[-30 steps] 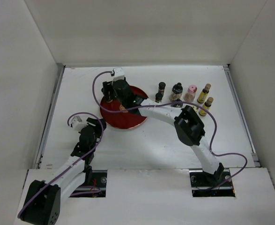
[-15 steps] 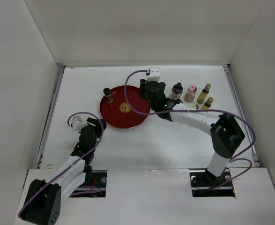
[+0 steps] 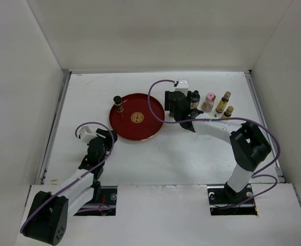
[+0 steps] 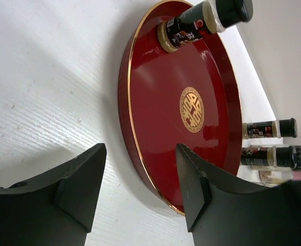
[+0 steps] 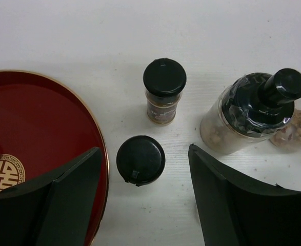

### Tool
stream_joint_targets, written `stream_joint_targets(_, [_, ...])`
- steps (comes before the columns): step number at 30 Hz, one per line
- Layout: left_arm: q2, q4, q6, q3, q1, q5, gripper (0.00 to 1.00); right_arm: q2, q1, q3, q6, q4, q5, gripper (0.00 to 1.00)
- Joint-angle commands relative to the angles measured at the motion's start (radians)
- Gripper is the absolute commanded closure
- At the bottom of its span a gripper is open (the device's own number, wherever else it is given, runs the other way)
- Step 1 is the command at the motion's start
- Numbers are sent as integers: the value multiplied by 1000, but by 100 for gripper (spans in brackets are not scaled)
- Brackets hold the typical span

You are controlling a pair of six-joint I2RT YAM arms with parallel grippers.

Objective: Organize the condiment bottles

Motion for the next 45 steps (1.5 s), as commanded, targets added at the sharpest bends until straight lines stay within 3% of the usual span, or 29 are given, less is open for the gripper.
stream_joint_targets(1, [7,62,-6,-22,2,8,45,36,-9,43,4,14,-14,26])
stream_joint_targets(7, [18,73,-6,-22,5,20,45,84,-22,72,43,4,-65,33])
stream_joint_targets(12, [24,73,-6,-22,5,22,45,84,-32,80,35,10,-53,54])
stream_joint_targets(15, [24,73,-6,-20,3,19,45,27,-25,39,-9,75,1,61])
stream_joint_targets(22, [48,101,-7,-17,-1,31,45,-18,36,87,-80,127,-14,62])
stream_joint_targets(32, [64,113,-1,-19,0,38,45,324,105,518,-34,107,-231,65])
stream_joint_targets(39, [64,116,-3,-19,0,43,44,527,120,774,-26,17,-277,65])
stream_joint_targets(45, [64,121,-1,-20,-1,42,44,630,129,887,-20,-9,-277,64])
